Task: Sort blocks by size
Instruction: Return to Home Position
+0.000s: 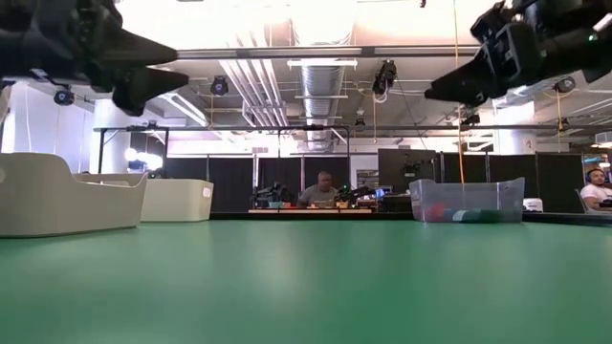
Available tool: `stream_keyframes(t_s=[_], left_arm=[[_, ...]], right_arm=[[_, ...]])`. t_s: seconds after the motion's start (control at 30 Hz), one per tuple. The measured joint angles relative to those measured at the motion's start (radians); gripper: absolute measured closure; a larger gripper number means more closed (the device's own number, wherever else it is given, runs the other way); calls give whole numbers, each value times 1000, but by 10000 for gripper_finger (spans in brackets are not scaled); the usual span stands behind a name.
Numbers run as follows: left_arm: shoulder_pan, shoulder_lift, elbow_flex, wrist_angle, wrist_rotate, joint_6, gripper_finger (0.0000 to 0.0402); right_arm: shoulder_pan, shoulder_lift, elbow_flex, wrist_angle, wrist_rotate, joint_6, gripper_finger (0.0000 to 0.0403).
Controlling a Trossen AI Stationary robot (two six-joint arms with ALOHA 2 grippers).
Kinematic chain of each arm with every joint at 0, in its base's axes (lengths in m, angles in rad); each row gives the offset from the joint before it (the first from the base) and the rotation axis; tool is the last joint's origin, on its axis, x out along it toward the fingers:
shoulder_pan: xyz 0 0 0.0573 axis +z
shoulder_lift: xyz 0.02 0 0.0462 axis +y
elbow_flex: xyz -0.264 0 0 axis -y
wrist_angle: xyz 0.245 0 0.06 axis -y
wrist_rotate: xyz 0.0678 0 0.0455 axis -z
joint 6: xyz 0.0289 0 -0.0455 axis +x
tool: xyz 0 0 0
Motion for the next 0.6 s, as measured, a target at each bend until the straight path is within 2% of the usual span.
stream_keyframes(t_s=[0.2,0.37,0.5,0.6], left_arm=[[0,-226,-71,-51,27,26,162],[0,-409,-86,-263,104,1,162],[1,-520,-88,-403,93,0,162],[14,-595,-96,-405,112,13,162]], right_arm=[[3,-141,-15,-12,-66,-14,304],[6,-314,-86,-16,-79,-8,383],[14,-456,-174,-16,-84,24,388],[31,-564,-250,7,-161,42,392]])
